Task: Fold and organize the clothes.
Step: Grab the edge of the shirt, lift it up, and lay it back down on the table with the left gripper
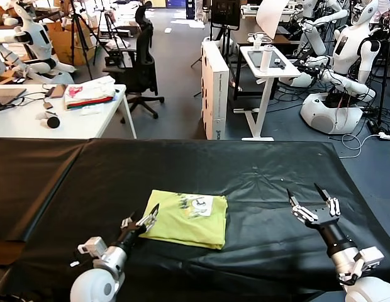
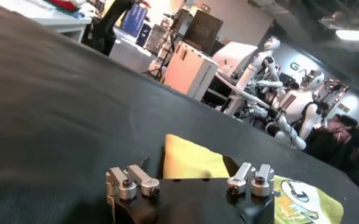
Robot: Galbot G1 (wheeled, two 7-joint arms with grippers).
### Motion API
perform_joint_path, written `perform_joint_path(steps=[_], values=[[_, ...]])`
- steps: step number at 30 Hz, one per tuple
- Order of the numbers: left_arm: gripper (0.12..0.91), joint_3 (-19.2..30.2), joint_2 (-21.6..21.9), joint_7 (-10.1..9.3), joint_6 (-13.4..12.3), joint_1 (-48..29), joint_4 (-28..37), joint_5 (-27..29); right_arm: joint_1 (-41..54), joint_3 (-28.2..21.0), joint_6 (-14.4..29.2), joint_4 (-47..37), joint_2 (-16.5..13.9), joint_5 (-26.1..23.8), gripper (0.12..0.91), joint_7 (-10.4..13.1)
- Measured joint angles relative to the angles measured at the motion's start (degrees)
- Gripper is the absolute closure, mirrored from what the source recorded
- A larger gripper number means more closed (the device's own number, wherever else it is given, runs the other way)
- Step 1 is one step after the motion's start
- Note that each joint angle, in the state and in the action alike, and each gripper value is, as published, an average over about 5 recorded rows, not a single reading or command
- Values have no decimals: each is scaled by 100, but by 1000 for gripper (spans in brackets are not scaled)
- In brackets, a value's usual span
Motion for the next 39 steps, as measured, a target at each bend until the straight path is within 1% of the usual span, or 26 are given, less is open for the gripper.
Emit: perform_joint_path(steps=[4,6,7,9,11,13,14,15,17,18,20,23,26,29,34,39], values=[[143,-3,-25,19,12,-14,41,-74,-8,-2,-2,15,17,-14,118,-13],[188,-3,-27,26,21,-17,47,-103,-10,-6,-1,15,30,-25,118,-19],[229,-3,-27,29,23,-19,51,-112,-10,-9,0,16,35,-32,118,-21],[339,-3,-27,31,27,-23,58,-127,-6,-14,2,15,44,-49,118,-25],[477,-3,-27,32,32,-25,62,-141,2,-24,4,14,51,-68,118,-26],[590,-3,-30,34,37,-25,64,-153,12,-38,6,12,58,-89,118,-26],[665,-3,-33,35,39,-25,64,-162,16,-46,7,11,61,-100,118,-26],[720,-2,-38,36,42,-25,65,-173,20,-55,7,8,63,-112,118,-26],[811,-2,-53,36,51,-23,66,-199,28,-70,8,0,67,-136,118,-26],[838,-2,-62,36,54,-22,65,-210,33,-78,9,-5,69,-146,118,-26],[852,-7,-82,32,58,-16,56,-220,48,-93,9,-17,76,-165,118,-25],[847,-55,-106,-15,63,9,-6,-211,79,-124,10,-45,96,-203,118,-23],[847,-155,-82,-115,89,53,-117,-171,123,-175,22,-83,133,-279,118,-22],[847,-312,5,-225,175,117,-253,-203,184,-252,39,-133,175,-357,118,-20],[847,-793,236,-361,328,239,-535,-462,322,-408,57,-238,215,-449,118,-12],[847,-1497,651,-453,469,387,-869,-861,501,-599,61,-340,235,-459,118,-5]])
